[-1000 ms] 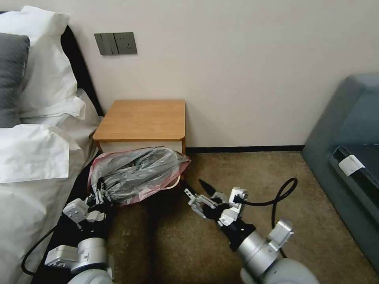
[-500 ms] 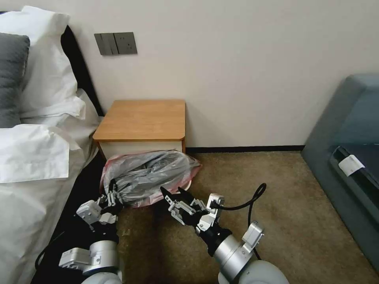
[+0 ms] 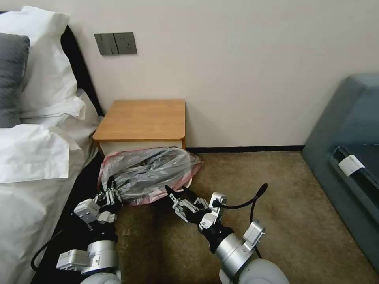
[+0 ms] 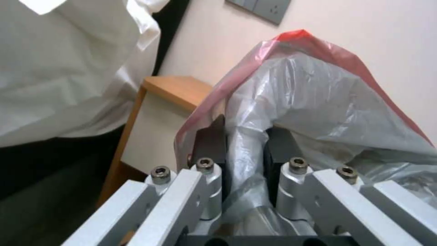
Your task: Pick up the garbage bag from the table and place it over the trash can.
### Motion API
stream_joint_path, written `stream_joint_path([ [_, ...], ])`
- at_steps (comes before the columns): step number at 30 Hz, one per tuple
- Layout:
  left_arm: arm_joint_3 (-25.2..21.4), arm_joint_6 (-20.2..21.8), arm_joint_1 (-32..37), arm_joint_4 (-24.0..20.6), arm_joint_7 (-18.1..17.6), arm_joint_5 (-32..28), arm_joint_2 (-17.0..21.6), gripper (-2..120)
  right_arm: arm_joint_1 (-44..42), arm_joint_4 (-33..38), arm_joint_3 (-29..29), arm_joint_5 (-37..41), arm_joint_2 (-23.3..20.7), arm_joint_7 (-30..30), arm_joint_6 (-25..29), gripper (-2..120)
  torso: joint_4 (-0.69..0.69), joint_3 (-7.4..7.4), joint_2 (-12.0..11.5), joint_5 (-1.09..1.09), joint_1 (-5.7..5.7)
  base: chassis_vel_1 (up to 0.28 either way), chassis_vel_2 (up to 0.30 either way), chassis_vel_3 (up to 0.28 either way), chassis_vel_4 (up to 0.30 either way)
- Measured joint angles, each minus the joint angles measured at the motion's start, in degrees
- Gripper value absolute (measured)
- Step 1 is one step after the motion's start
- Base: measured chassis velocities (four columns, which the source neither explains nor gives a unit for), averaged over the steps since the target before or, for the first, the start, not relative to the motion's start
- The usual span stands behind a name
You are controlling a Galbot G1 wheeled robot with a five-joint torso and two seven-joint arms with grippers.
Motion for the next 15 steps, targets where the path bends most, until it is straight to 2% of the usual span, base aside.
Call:
stream_joint_path([
  [8,0.8,-0.3,0.7,-1.2,0.2,0.4,0.1,13,1.2,-1.4,0.4,-0.4,0.6,-0.3,0.2,76,0.0,0.0,0.0,0.0,0.0,0.0,0.0,0.0,0.0],
  [10,1.3,-0.3,0.9,-1.3,0.2,0.8,0.0,13,2.0,-1.9,0.7,-0.4,0.7,-0.3,0.2,69,0.0,0.0,0.0,0.0,0.0,0.0,0.0,0.0,0.0],
  [15,1.7,-0.6,1.3,-1.3,0.3,1.4,-0.1,13,3.0,-2.6,0.9,-0.2,0.7,-0.3,0.2,65,0.0,0.0,0.0,0.0,0.0,0.0,0.0,0.0,0.0],
])
